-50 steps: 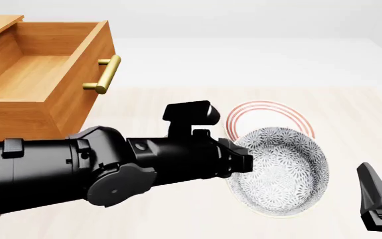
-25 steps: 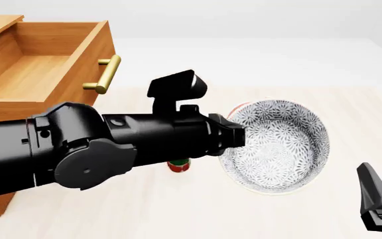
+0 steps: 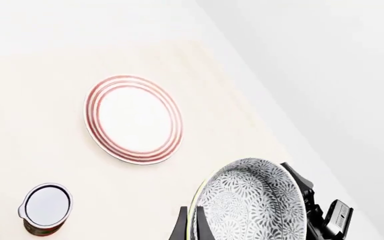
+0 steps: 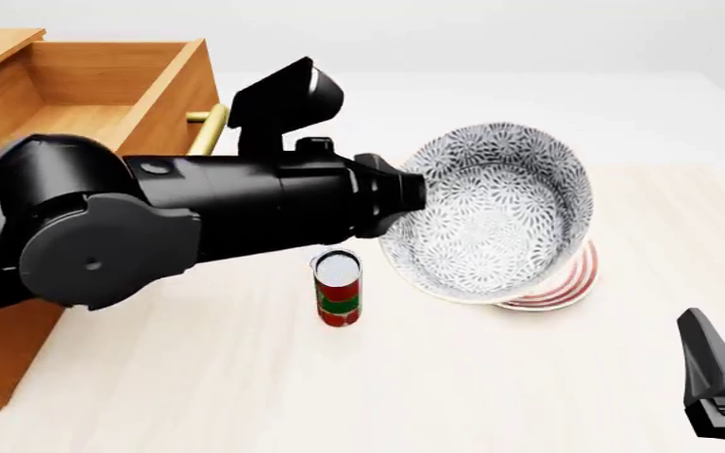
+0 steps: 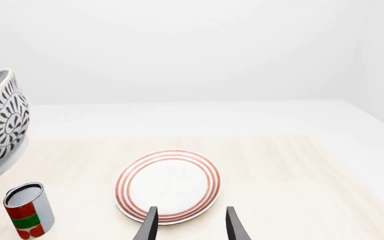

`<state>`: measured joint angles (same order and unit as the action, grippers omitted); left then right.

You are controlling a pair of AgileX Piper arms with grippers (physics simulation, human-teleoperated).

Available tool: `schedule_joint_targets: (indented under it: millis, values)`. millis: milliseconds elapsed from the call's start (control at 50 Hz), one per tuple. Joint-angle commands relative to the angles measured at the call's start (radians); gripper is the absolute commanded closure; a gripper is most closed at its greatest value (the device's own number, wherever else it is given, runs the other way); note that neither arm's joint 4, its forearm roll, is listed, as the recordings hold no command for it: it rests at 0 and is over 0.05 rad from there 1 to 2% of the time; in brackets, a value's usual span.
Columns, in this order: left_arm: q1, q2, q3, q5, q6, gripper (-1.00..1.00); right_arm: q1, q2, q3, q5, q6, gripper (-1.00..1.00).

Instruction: Put the bowl in the top drawer of the cabinet.

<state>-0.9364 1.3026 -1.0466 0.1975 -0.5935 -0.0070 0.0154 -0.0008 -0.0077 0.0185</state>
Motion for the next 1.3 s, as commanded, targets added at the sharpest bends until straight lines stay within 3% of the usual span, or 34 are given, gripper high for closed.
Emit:
schedule_joint_targets:
  millis: [20,420,1300]
  values:
    - [0.042,-0.035,-0.033,0.037,0.022,1.00,0.000,0.000,0.000,0.000,0.000,-1.00]
    - [0.110,-0.089,-0.094,0.124,0.051,1.00,0.000,0.000,0.000,0.000,0.000,-1.00]
    - [0.245,-0.176,-0.113,0.205,0.082,1.00,0.000,0.000,0.000,0.000,0.000,-1.00]
